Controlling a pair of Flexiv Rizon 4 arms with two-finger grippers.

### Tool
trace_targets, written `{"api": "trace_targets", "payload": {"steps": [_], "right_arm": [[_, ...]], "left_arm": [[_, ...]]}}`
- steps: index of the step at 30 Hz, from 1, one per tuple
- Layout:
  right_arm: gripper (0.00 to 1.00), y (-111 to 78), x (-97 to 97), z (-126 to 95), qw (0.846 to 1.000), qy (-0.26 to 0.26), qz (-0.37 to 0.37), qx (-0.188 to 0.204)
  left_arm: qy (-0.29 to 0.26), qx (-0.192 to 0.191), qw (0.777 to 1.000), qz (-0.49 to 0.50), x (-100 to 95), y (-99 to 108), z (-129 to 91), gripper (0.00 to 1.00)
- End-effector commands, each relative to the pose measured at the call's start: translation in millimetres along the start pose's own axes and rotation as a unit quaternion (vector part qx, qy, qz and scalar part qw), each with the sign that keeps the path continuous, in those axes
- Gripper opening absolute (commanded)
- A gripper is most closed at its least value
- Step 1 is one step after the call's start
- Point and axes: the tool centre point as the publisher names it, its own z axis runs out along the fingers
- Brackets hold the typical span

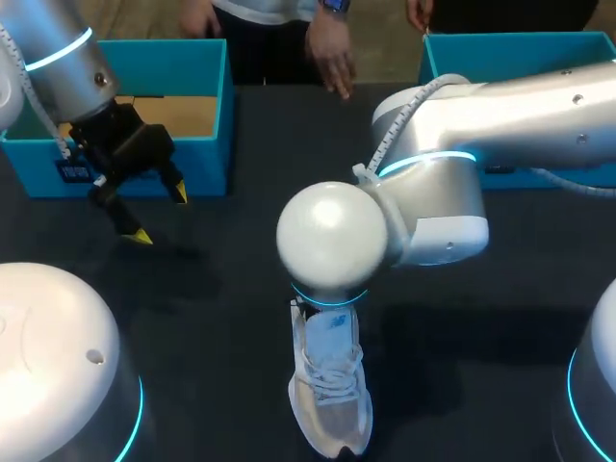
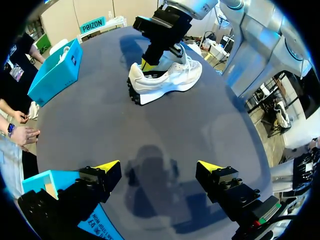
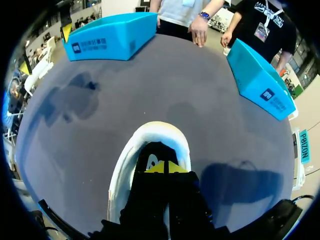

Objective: Take the shoe out of the shoebox, open the shoe tongue, remove and reinsert the insole, then place the shoe into the shoebox

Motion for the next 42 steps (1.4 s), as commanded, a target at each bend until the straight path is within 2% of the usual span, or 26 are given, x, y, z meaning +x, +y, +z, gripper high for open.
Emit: {"api": "trace_targets", "payload": {"steps": [1, 9, 19, 27, 31, 34, 42], "right_arm": [[0.00, -9.1, 14.6, 13.3, 0.997, -0.067, 0.025, -0.005], [0.00, -14.4, 14.8, 24.5, 0.994, -0.104, 0.031, 0.011], [0.00, -30.4, 21.1, 40.2, 0.995, -0.081, 0.042, 0.032], [0.00, -25.2, 14.9, 10.4, 0.995, -0.096, 0.041, -0.007], [0.00, -22.1, 11.6, 6.6, 0.994, -0.101, 0.040, -0.014], [0.00, -21.2, 9.5, 11.6, 0.993, -0.106, 0.041, -0.010], [0.00, -31.5, 12.2, 38.8, 0.993, -0.103, 0.044, 0.030]], "left_arm": [[0.000, -0.001, 1.000, 0.000, 0.1, 0.0, 0.3, 1.00], [0.000, -0.001, 1.000, 0.000, 0.1, 0.0, 0.3, 1.00], [0.000, -0.001, 1.000, 0.000, 0.1, 0.0, 0.3, 1.00], [0.000, -0.001, 1.000, 0.000, 0.1, 0.0, 0.3, 1.00], [0.000, -0.001, 1.000, 0.000, 0.1, 0.0, 0.3, 1.00], [0.000, -0.001, 1.000, 0.000, 0.1, 0.0, 0.3, 1.00], [0.000, -0.001, 1.000, 0.000, 0.1, 0.0, 0.3, 1.00]]}}
